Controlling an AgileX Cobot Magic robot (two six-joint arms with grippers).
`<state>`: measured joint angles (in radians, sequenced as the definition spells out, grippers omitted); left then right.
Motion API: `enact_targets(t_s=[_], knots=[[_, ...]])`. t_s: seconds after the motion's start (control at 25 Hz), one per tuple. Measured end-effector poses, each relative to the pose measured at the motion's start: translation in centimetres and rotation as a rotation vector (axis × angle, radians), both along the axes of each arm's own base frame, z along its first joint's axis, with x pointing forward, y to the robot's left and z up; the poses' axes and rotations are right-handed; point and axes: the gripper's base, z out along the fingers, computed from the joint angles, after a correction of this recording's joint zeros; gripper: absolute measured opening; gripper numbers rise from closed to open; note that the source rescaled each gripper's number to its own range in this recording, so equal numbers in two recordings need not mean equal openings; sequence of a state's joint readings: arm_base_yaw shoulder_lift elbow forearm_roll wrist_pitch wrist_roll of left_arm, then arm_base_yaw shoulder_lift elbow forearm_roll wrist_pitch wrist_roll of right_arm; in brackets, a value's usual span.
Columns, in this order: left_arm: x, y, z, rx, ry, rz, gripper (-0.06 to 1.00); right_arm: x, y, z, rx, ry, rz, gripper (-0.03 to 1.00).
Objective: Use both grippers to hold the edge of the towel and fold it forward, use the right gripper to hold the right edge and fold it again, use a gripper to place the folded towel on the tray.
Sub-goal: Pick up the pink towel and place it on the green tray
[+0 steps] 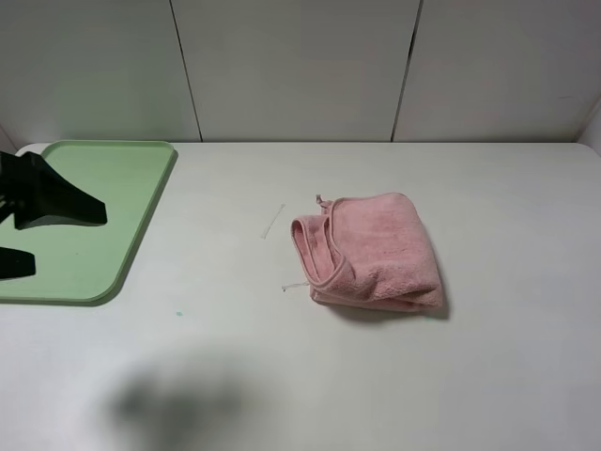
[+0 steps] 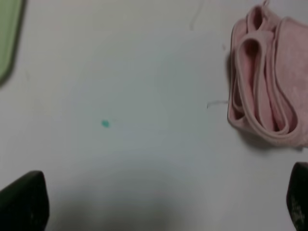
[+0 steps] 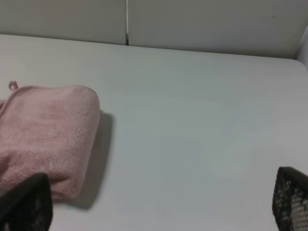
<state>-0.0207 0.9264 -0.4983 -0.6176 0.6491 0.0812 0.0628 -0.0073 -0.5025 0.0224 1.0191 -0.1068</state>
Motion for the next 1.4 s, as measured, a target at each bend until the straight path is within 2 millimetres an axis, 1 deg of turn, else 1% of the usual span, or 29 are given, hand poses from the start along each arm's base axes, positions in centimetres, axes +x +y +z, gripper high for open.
enact_targets(t_s=[0.12,0.48,0.8,0.92,1.16,1.4], knots=[[1.5,-0.7,-1.1,-0.019,0.068,-0.027,0.99,0.0,0.0,0.0,0.000,0.000,0.000,1.00],[5.8,-4.8,-3.7,-0.015,0.196,-0.146,0.99,0.0,0.0,0.0,0.001,0.000,0.000,1.00],[9.4,-8.8,-4.7,-0.002,0.208,-0.230,0.99,0.0,0.0,0.0,0.001,0.000,0.000,1.00],[10.6,-10.6,-5.6,0.001,0.231,-0.264,0.99,0.0,0.0,0.0,0.001,0.000,0.000,1.00],[12.6,-13.9,-7.2,0.015,0.254,-0.330,0.98,0.0,0.0,0.0,0.001,0.000,0.000,1.00],[14.4,-16.9,-8.1,0.015,0.244,-0.380,0.97,0.0,0.0,0.0,0.001,0.000,0.000,1.00]])
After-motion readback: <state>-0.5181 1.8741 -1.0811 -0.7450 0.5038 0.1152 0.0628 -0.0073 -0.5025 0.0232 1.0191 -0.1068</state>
